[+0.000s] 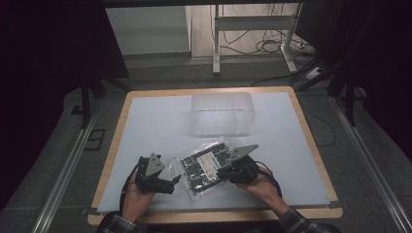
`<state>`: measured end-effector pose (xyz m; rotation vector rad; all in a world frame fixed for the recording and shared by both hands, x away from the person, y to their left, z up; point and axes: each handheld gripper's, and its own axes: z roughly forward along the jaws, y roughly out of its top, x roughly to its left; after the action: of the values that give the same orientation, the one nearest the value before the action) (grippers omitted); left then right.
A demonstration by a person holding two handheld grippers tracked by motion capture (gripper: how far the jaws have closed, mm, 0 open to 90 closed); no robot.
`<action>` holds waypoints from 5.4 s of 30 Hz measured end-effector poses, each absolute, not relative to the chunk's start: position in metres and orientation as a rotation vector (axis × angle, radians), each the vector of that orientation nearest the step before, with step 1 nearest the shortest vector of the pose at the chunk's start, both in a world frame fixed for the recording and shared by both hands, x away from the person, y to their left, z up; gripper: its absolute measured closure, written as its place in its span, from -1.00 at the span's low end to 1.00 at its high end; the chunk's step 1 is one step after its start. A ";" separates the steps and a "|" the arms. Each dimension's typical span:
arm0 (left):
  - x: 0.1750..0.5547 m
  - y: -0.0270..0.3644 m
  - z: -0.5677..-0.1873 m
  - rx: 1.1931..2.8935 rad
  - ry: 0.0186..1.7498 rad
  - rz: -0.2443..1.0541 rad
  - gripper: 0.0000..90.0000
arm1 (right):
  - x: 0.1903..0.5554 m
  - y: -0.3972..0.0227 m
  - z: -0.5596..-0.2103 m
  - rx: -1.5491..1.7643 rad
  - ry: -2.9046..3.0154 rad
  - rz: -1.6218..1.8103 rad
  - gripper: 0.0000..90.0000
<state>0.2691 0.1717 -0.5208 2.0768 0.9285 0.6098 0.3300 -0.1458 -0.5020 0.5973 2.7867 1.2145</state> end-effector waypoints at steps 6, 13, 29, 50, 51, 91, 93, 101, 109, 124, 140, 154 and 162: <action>0.269 0.171 -0.522 2.088 0.920 0.608 -0.98 | 0.342 -0.162 -0.499 0.670 2.714 1.179 0.59; 0.269 0.170 -0.522 2.090 0.916 0.608 -0.98 | 0.352 -0.177 -0.495 0.712 2.626 1.141 0.37; 0.269 0.169 -0.522 2.102 0.907 0.608 -0.98 | 0.377 -0.210 -0.503 0.898 2.492 1.083 -0.20; 0.268 0.167 -0.523 2.119 0.895 0.609 -0.97 | 0.376 -0.202 -0.518 0.927 2.631 1.118 0.41; 0.268 0.166 -0.523 2.119 0.895 0.609 -0.97 | 0.376 -0.201 -0.517 0.925 2.632 1.113 0.45; 0.266 0.168 -0.519 2.095 0.893 0.643 -0.97 | 0.376 -0.208 -0.449 0.968 2.597 1.373 0.97; 0.266 0.168 -0.519 2.093 0.894 0.645 -0.97 | 0.376 -0.208 -0.440 0.952 2.597 1.408 0.97; 0.266 0.169 -0.519 2.091 0.895 0.649 -0.97 | 0.377 -0.204 -0.405 0.889 2.600 1.467 0.97; 0.266 0.168 -0.519 2.086 0.895 0.649 -0.97 | 0.377 -0.201 -0.382 0.856 2.620 1.540 0.97; 0.266 0.169 -0.518 2.088 0.890 0.654 -0.97 | 0.376 -0.198 -0.341 0.767 2.579 1.560 0.97; 0.266 0.168 -0.518 2.088 0.887 0.652 -0.97 | 0.397 -0.203 -0.316 0.822 2.481 1.547 0.97; 0.266 0.167 -0.517 2.087 0.878 0.616 -0.97 | 0.412 -0.194 -0.296 0.830 2.458 1.576 0.97; 0.266 0.168 -0.517 2.080 0.891 0.613 -0.99 | 0.427 -0.188 -0.284 0.844 2.428 1.583 0.97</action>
<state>0.2665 0.1678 -0.5175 2.0804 0.8910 0.6130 0.4267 -0.1878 -0.2837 0.8438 2.4279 1.5832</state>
